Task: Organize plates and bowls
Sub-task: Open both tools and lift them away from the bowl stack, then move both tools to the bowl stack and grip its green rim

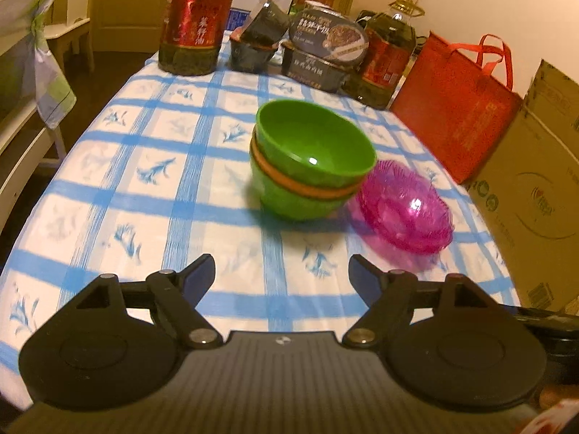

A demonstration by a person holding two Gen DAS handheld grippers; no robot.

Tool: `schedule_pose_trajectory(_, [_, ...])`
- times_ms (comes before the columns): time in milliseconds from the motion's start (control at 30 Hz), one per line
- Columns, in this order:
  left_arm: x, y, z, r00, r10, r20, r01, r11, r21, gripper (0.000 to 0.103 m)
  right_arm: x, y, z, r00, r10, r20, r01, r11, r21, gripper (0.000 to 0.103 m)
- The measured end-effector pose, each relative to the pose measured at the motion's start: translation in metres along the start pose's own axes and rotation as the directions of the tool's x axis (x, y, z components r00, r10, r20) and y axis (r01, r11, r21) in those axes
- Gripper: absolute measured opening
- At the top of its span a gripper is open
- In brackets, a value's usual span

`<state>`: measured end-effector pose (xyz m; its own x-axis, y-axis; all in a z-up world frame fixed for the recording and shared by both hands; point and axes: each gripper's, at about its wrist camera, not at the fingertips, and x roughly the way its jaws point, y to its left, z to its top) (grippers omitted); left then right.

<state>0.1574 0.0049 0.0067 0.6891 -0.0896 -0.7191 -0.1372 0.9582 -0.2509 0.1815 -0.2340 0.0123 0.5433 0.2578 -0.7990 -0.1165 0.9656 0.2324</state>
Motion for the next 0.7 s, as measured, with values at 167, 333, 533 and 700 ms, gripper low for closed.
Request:
schedule_pose_trajectory(167, [-0.001,0.004,-0.012,1.0,0.018,0.017,-0.019,0.999,0.035,0.079,-0.002,-0.001,-0.01,1.0,-0.003,-0.003,0.003,1.0,0.01,0.074])
schedule_pose_trajectory(333, [-0.003,0.005,-0.012,0.998,0.019,0.053,-0.023,0.997,0.08,0.079,-0.001,0.0,-0.01,1.0,0.002,-0.001,-0.002,1.0,0.017,0.074])
schedule_pose_trajectory(533, [0.002,0.01,-0.002,1.0,0.002,0.02,-0.004,0.997,0.075,0.079,0.0,0.0,-0.007,1.0,0.015,-0.017,-0.014,0.999,0.044,0.074])
schedule_pose_trajectory(700, [0.011,0.016,0.017,1.0,-0.011,-0.016,0.012,0.998,0.062,0.082,0.001,-0.002,0.004,1.0,0.012,-0.024,-0.009,0.993,0.122,0.074])
